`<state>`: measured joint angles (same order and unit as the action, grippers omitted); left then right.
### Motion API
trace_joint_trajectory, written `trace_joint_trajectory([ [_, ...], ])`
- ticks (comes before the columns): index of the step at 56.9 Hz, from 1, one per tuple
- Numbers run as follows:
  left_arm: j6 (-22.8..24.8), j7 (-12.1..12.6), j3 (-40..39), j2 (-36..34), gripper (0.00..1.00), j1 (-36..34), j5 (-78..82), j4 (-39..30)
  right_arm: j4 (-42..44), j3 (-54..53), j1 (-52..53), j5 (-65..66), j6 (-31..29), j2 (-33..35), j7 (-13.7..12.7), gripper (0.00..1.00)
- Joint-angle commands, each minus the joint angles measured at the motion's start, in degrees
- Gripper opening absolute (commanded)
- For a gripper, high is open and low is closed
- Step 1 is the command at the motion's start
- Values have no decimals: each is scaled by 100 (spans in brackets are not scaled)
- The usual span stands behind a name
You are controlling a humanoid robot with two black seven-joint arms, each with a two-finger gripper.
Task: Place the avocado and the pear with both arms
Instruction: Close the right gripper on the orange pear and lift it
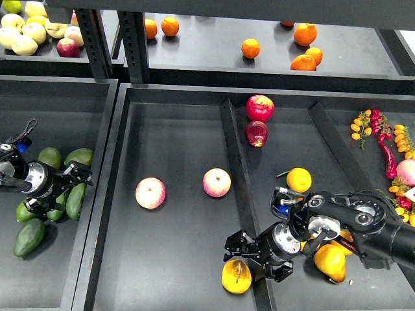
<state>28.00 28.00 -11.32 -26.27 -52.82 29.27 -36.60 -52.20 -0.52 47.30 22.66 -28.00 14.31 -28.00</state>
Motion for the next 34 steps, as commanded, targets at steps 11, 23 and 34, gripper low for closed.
trace_joint_trajectory([
  [11,0,0,-10,-1,100,0,0,-5,52,-18,-36,168,0,-59,0,99],
  [23,0,0,-10,8,100,17,0,-5,113,-45,-71,291,0,-86,0,97],
  [34,0,0,-10,8,100,17,-9,-5,131,-9,-106,291,0,-95,0,87],
])
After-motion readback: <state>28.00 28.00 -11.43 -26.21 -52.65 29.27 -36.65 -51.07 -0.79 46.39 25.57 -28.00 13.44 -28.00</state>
